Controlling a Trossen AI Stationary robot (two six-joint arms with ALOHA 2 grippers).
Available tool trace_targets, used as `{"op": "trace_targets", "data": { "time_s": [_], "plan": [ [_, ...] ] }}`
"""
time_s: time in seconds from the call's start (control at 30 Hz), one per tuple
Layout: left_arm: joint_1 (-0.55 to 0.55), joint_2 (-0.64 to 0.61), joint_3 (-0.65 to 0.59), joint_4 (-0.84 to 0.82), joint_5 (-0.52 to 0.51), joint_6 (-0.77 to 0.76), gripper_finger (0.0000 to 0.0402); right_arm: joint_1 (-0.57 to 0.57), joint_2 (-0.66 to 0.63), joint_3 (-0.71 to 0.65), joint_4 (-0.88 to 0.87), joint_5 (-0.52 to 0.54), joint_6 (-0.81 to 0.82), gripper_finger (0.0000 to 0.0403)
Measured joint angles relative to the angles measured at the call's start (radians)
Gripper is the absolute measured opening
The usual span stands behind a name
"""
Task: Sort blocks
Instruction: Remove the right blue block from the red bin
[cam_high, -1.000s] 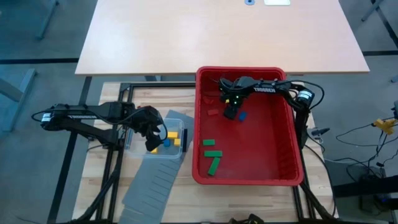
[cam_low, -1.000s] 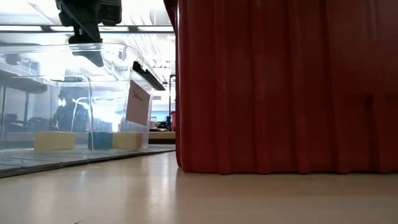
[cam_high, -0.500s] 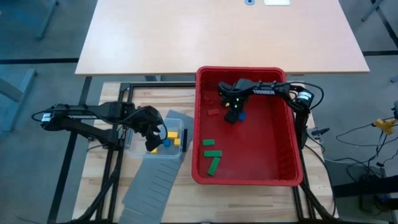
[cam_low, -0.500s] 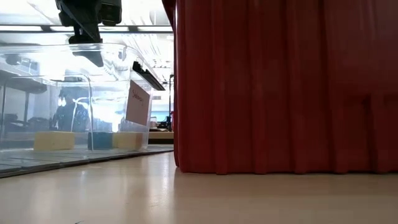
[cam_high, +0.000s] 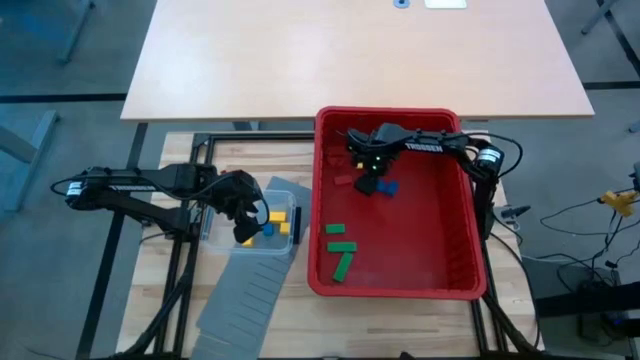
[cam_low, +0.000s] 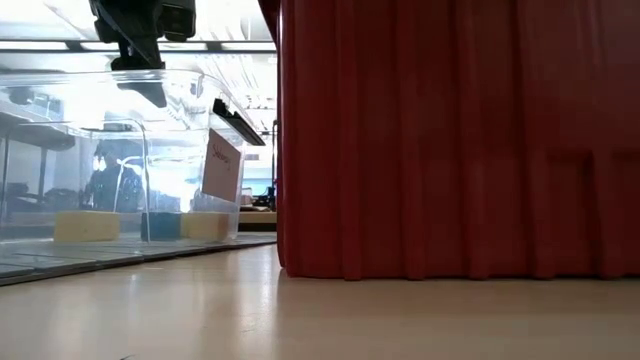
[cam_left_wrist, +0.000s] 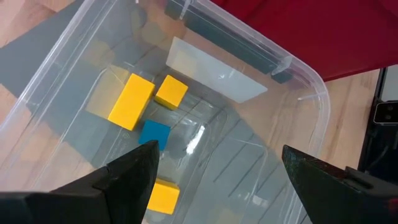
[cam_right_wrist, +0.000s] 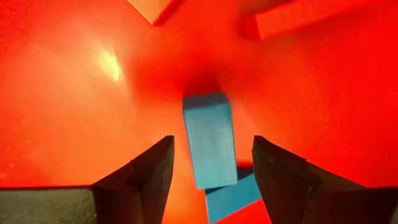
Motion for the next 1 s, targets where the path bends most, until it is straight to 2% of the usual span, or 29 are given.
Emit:
{"op": "trace_targets", "data": {
  "time_s": [0.23,0.6,1.0],
  "plan": [
    [0.000,0.000,0.000,0.000,0.000,-0.002,0.0314,-0.003,0.000,-0.014,0.007,-0.018,-0.053,0.0208],
    [0.000,0.000,0.000,0.000,0.000,0.014,0.0314,-0.003,0.000,-0.038,0.007,-0.048,-0.048,0.0233],
    [0.000,0.000,0.000,0.000,0.000,0.015,0.0314,-0.003,0.000,-0.069,0.010,-0.088,-0.048,0.0209]
  ]
}}
